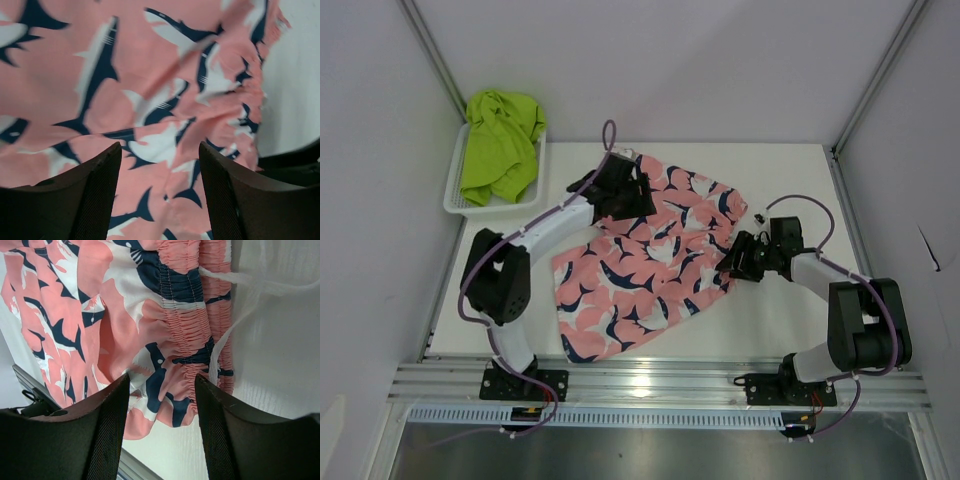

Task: Fold and stack the shorts
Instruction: Flatten the shorts out

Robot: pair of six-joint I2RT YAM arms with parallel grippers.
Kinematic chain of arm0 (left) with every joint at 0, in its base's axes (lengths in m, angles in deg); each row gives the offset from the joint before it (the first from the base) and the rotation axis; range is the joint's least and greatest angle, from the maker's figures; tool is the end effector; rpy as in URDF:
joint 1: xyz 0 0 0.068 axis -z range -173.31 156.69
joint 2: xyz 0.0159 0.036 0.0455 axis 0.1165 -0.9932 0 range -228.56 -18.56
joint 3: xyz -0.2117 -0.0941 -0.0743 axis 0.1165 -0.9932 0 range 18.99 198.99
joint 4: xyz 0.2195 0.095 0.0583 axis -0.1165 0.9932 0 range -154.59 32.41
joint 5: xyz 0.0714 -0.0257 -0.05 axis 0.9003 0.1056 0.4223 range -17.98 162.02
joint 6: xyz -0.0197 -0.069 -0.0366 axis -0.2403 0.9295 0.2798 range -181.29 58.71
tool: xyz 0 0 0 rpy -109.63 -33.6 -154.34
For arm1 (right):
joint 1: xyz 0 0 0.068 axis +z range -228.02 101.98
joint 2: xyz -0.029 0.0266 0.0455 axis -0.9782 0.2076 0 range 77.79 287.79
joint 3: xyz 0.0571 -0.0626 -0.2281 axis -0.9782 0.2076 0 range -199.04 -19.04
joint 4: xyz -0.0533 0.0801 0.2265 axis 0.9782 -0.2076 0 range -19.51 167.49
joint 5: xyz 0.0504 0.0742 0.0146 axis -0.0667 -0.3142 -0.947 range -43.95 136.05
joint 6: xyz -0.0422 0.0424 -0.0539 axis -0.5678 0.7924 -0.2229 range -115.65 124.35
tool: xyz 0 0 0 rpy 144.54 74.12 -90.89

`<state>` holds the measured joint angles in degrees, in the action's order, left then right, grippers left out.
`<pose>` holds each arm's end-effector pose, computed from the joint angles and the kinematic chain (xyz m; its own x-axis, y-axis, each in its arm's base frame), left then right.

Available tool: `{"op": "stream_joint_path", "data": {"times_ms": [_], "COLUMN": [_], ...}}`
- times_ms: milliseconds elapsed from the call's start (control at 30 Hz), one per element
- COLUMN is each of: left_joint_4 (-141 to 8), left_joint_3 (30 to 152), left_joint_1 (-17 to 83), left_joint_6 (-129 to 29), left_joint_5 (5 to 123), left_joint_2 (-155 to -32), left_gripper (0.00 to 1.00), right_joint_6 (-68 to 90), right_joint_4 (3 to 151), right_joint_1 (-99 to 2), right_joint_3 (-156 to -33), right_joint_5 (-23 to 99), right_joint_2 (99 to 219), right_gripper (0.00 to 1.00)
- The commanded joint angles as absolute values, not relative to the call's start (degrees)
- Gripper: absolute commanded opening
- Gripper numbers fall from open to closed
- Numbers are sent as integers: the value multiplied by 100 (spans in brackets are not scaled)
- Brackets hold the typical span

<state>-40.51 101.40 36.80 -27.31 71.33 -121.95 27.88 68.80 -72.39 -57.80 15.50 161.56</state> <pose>0.3546 -0.2066 0.2130 -0.7922 -0.1867 -0.5810 0.0798 0.9122 -0.4019 0.2731 0.0624 0.1184 -0.8886 0.2579 -0.3794 -0.0319 0.7902 0.6120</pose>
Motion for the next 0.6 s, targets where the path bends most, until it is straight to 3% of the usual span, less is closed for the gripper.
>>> {"op": "stream_joint_path", "data": {"times_ms": [0,233,567], "left_joint_4": [-4226,-4639,-4640], "left_joint_3": [10582,10925,11365], "left_joint_1": [3885,3956,3658], "left_joint_6": [-2711,-2306,-2183], "left_joint_5": [6754,6042,5691], "left_joint_2": [-12699,-13824,-14432], "left_gripper": [66,65,62], "right_joint_6": [2746,2746,2738], "right_joint_4": [7142,7335,7432], "right_joint_1": [-7336,-7512,-7529], "right_joint_3": [-5780,-5912,-5719], "right_joint_5": [1415,1318,1204], "right_joint_2": [15971,16155,16481], "right_gripper": [57,57,57]}}
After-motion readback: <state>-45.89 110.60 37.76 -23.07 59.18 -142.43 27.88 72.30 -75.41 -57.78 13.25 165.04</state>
